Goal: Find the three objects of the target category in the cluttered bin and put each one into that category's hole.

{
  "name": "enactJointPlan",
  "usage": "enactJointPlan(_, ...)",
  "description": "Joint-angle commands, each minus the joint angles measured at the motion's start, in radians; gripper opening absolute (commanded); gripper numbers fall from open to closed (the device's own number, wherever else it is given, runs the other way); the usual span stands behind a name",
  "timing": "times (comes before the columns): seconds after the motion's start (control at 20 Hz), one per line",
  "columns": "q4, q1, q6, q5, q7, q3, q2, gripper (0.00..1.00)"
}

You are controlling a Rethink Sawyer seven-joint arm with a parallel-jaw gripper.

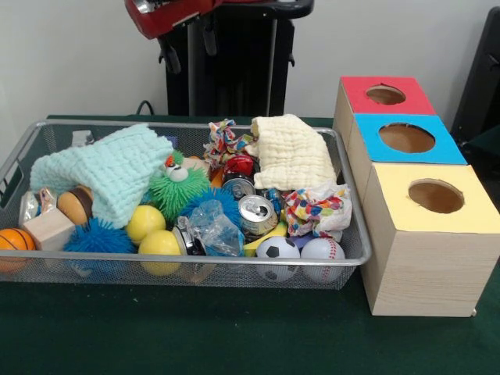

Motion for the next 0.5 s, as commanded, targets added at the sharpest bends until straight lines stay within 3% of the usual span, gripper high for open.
enactJointPlan(0.05,0.112,-0.030,-0.209,0.067,0.031,0.066,0.016,1.00)
enactJointPlan(0.25,0.141,-0.040,-0.254,0.071,0.015,0.058,0.014,1.00)
enactJointPlan(0.35,0.139,-0.023,-0.271,0.036,0.029,0.030,0.026,1.00)
enactJointPlan(0.5,0.147,0.004,-0.385,-0.008,0.081,0.001,0.082,1.00)
